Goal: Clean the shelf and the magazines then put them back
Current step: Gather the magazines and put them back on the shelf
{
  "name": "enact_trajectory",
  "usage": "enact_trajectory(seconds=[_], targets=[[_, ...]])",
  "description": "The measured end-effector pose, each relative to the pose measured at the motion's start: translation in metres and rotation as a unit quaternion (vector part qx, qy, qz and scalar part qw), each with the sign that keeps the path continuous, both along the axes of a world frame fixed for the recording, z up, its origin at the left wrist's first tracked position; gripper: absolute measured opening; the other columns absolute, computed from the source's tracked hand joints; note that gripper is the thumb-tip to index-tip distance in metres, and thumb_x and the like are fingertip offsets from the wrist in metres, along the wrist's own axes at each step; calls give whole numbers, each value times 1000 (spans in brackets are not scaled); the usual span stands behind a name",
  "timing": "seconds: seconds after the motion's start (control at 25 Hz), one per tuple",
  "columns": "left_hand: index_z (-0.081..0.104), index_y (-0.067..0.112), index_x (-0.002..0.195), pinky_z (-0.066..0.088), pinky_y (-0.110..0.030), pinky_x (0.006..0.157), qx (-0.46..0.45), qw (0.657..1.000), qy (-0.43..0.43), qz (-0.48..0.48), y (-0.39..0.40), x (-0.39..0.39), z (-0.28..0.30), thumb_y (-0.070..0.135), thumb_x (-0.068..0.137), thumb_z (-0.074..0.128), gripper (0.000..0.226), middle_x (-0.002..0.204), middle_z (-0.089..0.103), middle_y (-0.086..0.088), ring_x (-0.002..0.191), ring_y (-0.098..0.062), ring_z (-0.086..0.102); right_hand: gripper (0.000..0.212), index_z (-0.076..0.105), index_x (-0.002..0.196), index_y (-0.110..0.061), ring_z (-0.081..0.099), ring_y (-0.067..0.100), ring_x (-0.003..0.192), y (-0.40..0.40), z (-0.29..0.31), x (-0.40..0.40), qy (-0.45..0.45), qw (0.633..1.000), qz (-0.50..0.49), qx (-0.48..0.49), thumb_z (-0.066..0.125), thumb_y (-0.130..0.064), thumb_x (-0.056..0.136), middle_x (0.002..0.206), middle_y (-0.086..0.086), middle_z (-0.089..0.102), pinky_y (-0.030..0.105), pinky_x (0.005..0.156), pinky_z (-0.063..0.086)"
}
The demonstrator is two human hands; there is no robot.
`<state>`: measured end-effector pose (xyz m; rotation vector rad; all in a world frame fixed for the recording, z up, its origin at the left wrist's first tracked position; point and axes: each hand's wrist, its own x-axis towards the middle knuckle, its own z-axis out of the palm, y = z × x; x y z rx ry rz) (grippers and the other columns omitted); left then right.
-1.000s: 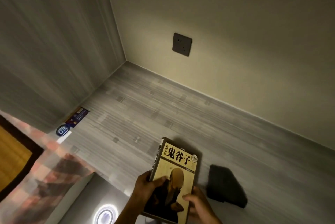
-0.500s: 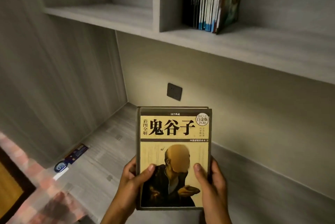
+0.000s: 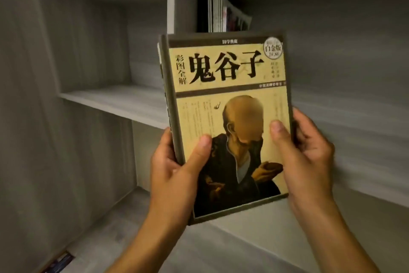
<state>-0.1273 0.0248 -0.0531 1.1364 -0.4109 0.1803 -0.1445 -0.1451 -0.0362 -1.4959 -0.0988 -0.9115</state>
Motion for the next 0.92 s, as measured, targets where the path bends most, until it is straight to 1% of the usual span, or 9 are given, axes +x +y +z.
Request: enact_trajectory(seconds=[0.12,0.2,0.36,0.44,0.52,0.64,0.76,0.84,0.92], targets=[[53,27,125,58,-23,71,-5,999,-37,2,-23,26,41,23,91,60,35,110,70,10,99,-7,68,28,60,120,-35,65,-4,96,-23,40,36,-16,999,-31,-20,60,-28,92,107,-17,69,14,69,53],[54,31,121,58,-25,76,-4,999,-49,17,-38,47,60,26,92,60,30,110,68,12,100,-6,67,38,55,131,-29,65,1,99,-37,60,58,-11,998,-49,-30,59,-33,94,118,-11,66,15,70,53],[47,31,128,53,-30,93,27,989,-105,103,-72,83,68,31,93,59,36,120,61,14,110,-2,60,65,20,150,-41,44,14,130,-41,72,93,104,975,-102,-171,54,-43,95,149,-6,39,35,98,45],[44,25,132,52,-31,94,48,976,-142,157,-87,100,58,30,94,59,42,121,60,13,112,-1,57,69,13,148,-50,33,13,137,-29,51,100,154,964,-15,-216,55,-42,94,154,-12,30,41,109,34],[43,24,135,48,-38,98,90,956,-172,222,-99,116,47,31,93,58,46,125,54,8,118,-8,51,71,15,146,-55,34,9,138,-25,27,109,178,957,114,-201,57,-34,92,152,-15,35,45,113,33],[36,26,142,36,-46,107,129,938,-171,271,-111,136,42,33,92,55,55,139,38,7,127,-14,35,96,8,146,-56,25,11,143,-45,29,125,261,921,156,-243,57,-19,72,158,-12,24,45,115,30],[14,33,152,9,-50,120,164,947,-161,223,-113,149,47,35,93,49,68,159,9,12,146,-13,7,109,-6,147,-53,13,11,146,-52,39,141,284,891,188,-300,60,-15,69,161,-15,8,43,118,26],[-7,32,152,-8,-49,119,243,936,-159,197,-115,156,47,38,97,40,73,161,-15,10,147,-9,-15,109,-12,149,-45,8,14,148,-49,38,151,268,894,160,-321,64,-21,75,162,-10,2,43,119,21],[-18,27,151,-12,-51,117,323,905,-172,216,-116,160,46,43,96,29,74,158,-26,6,144,-11,-26,108,-20,150,-33,7,17,148,-53,35,165,264,897,107,-338,65,-36,82,163,-3,0,42,120,19]])
